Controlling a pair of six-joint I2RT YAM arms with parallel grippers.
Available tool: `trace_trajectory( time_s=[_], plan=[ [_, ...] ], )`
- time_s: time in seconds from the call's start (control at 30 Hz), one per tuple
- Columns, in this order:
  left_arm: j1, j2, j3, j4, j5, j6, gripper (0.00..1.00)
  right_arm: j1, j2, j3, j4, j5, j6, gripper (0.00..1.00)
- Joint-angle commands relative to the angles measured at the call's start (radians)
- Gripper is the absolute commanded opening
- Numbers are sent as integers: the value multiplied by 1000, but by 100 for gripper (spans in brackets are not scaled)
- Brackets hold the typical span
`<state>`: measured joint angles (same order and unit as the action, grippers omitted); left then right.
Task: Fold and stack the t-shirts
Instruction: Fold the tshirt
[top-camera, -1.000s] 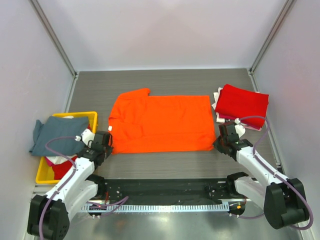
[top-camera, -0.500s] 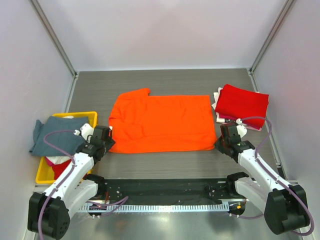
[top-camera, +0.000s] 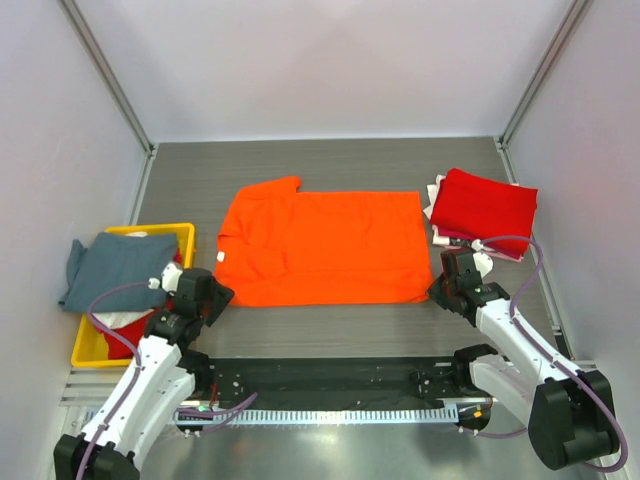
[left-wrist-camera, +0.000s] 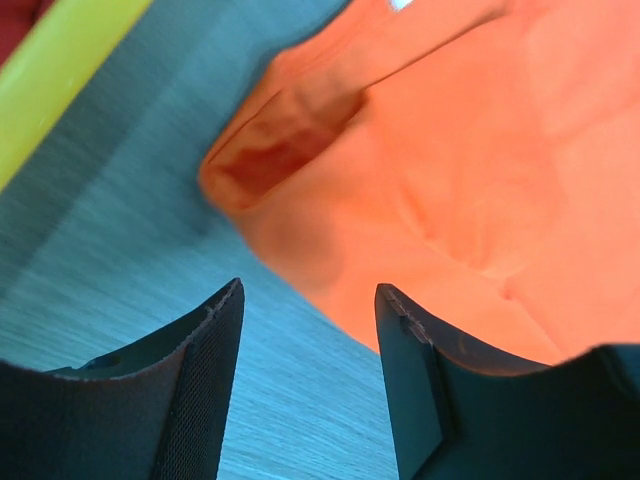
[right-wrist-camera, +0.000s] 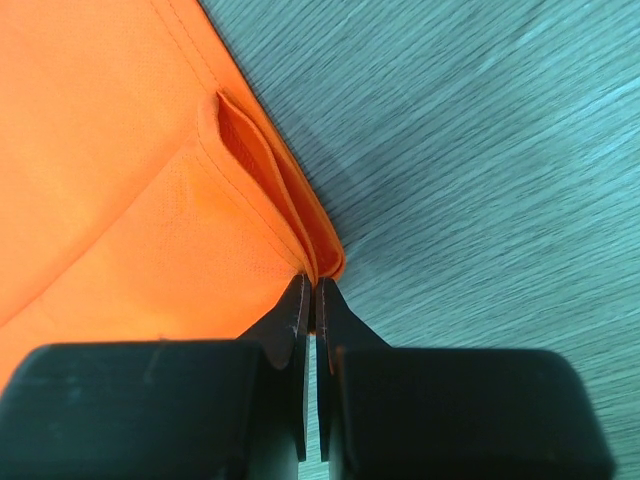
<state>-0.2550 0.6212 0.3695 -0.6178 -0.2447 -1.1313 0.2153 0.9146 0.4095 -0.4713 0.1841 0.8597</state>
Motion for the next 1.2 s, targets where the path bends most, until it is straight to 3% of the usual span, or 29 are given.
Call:
trace_trajectory(
  time_s=[0.0, 0.37, 0.53, 0.67, 0.97, 1.07, 1.1, 1.17],
  plan=[
    [-1, -26, -72, 76, 35, -99, 54, -2, -6, 0, 17, -3, -1, 1],
    [-1, 2, -153, 176, -105, -185, 51, -4, -8, 0, 19, -9, -1, 1],
    [-1, 2, -158, 162, -162, -219, 42, -2, -3, 0, 19, -12, -2, 1],
    [-1, -24, -199, 174, -202, -258, 40, -4, -2, -1, 22, -14, -4, 1],
    [0, -46, -262, 277, -261, -312, 26, -4, 13, 2, 23, -31, -14, 1],
    [-1, 6, -256, 345, -266, -309, 17, -2, 15, 0, 23, -43, -14, 1],
    [-1, 43, -251, 384, -262, -286, 7, -4, 12, 0, 23, -46, -13, 1],
    [-1, 81, -221, 405, -254, -265, 0, -2, 7, 0, 22, -54, -8, 1]
  ],
)
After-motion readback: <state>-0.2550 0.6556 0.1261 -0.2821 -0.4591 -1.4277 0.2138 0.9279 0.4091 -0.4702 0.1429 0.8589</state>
